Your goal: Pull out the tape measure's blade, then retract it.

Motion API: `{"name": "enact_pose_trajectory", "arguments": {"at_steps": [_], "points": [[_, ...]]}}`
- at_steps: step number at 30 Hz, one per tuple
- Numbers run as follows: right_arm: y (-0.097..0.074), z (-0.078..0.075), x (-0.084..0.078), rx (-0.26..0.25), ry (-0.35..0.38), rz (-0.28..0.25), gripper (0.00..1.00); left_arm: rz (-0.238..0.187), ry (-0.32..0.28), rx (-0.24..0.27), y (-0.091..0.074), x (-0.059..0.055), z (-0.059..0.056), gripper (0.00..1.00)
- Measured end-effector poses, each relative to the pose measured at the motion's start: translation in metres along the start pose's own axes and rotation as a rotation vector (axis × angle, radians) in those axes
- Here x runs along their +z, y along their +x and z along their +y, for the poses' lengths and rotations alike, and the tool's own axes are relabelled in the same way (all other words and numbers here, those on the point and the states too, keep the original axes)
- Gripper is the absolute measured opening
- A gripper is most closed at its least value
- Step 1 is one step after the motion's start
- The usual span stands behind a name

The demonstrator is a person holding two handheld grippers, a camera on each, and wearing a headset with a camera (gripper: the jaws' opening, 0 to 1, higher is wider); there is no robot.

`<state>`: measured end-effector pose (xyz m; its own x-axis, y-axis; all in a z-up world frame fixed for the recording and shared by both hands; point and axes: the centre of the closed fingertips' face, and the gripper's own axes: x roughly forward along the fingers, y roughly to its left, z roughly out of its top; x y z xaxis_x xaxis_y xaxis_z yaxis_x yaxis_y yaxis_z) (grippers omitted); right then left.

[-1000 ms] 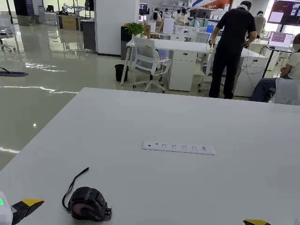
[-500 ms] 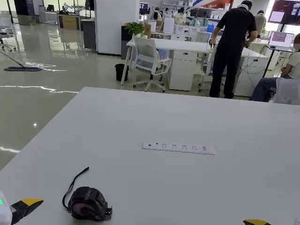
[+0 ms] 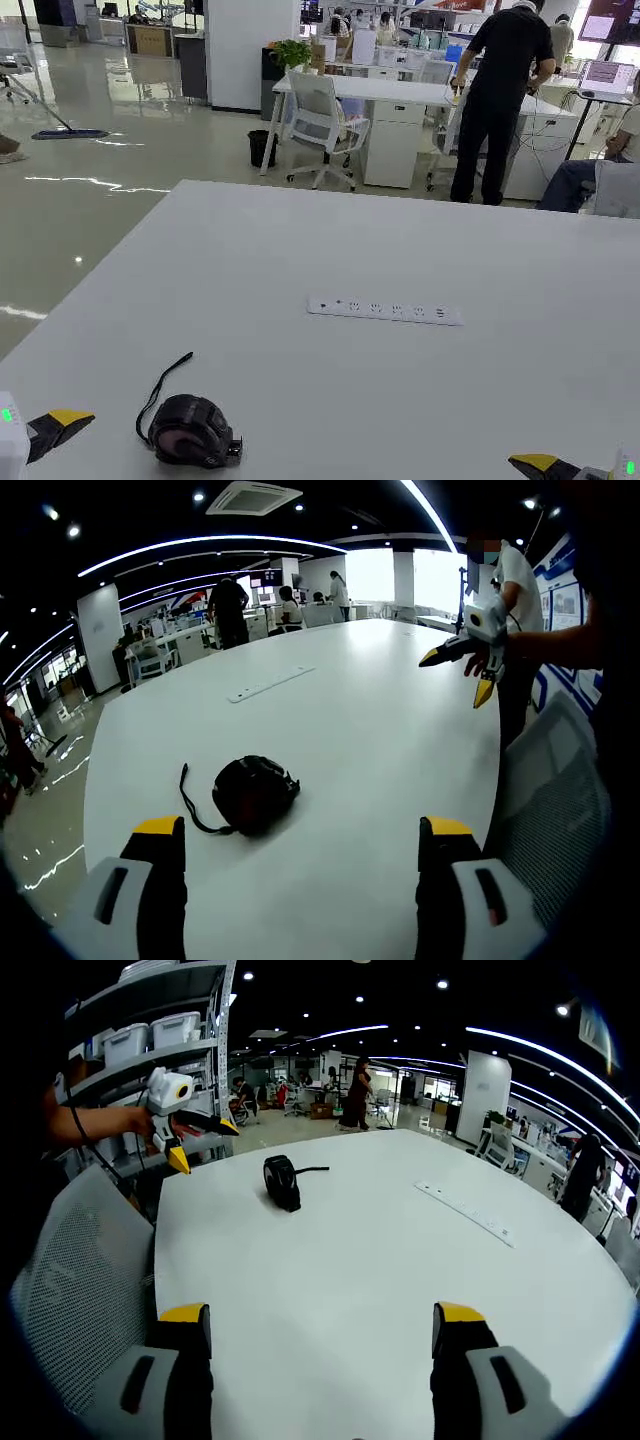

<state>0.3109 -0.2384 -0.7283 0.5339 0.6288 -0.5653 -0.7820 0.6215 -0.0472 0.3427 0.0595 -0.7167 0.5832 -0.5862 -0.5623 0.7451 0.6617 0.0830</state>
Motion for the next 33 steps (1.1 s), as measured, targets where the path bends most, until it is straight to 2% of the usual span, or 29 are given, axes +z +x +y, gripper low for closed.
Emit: {"name": "enact_pose_trajectory", "arguments": {"at_steps": [12, 25, 33], "points": [[0.016, -0.006, 0.01, 0.05, -0.064, 0.006, 0.87, 0.041, 0.065, -0.031, 0.009, 0.0, 0.015, 0.91], [0.042, -0.016, 0.025, 0.115, -0.138, 0.018, 0.8, 0.081, 0.16, -0.103, 0.025, 0.003, 0.029, 0.81], [0.062, -0.019, 0.031, 0.16, -0.171, 0.031, 0.76, 0.122, 0.229, -0.152, 0.04, 0.001, 0.037, 0.75]]}}
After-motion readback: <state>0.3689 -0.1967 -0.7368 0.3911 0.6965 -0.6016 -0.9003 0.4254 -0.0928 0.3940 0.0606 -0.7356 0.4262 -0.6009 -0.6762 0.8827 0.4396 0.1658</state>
